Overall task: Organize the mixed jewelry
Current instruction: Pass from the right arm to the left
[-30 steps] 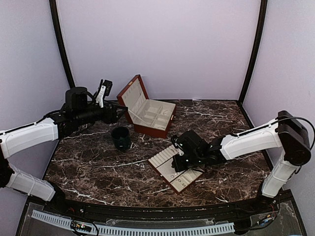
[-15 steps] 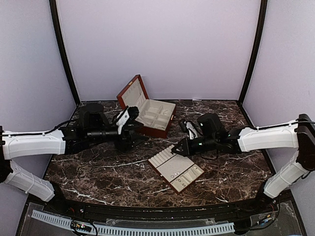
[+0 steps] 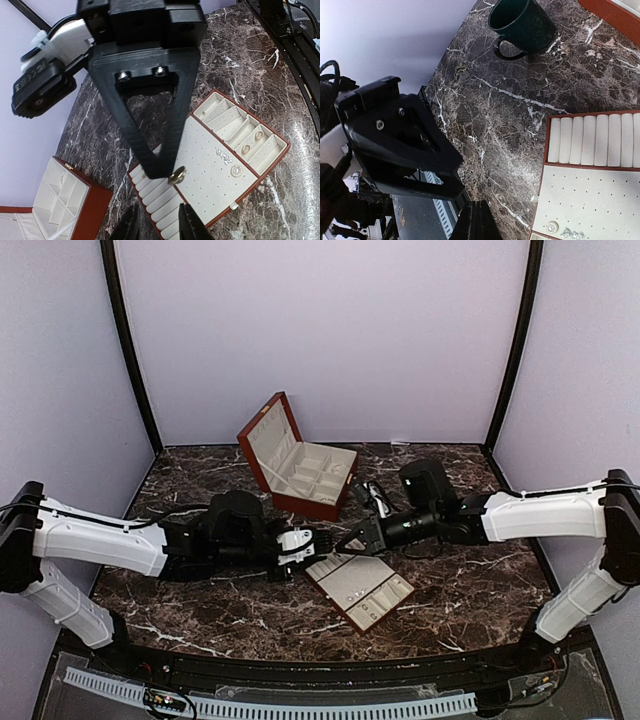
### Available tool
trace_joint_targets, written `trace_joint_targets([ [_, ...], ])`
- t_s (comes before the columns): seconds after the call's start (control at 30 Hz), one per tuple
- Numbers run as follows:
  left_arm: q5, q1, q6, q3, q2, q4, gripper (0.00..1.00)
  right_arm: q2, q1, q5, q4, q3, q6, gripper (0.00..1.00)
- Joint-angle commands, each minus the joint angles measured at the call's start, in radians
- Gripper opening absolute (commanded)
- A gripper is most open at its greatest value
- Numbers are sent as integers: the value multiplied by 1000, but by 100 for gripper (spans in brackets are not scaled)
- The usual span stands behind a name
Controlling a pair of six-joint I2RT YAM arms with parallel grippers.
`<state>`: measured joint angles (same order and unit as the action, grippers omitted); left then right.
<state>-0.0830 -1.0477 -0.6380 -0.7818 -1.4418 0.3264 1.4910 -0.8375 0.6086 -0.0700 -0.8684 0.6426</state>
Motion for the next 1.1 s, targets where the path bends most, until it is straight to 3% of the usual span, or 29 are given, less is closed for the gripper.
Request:
trace_joint_targets([
  [0.0,54,-32,-101,-13,-12,37,26,25,1,30,2,-33,38,0],
  [0.43,31,-44,-103,-40,-48,13,17,53,2,35,3,-55,71,0],
  [1.07,114,-78,-132,-39,-75,44,15,82,2,52,-8,-61,90,0],
])
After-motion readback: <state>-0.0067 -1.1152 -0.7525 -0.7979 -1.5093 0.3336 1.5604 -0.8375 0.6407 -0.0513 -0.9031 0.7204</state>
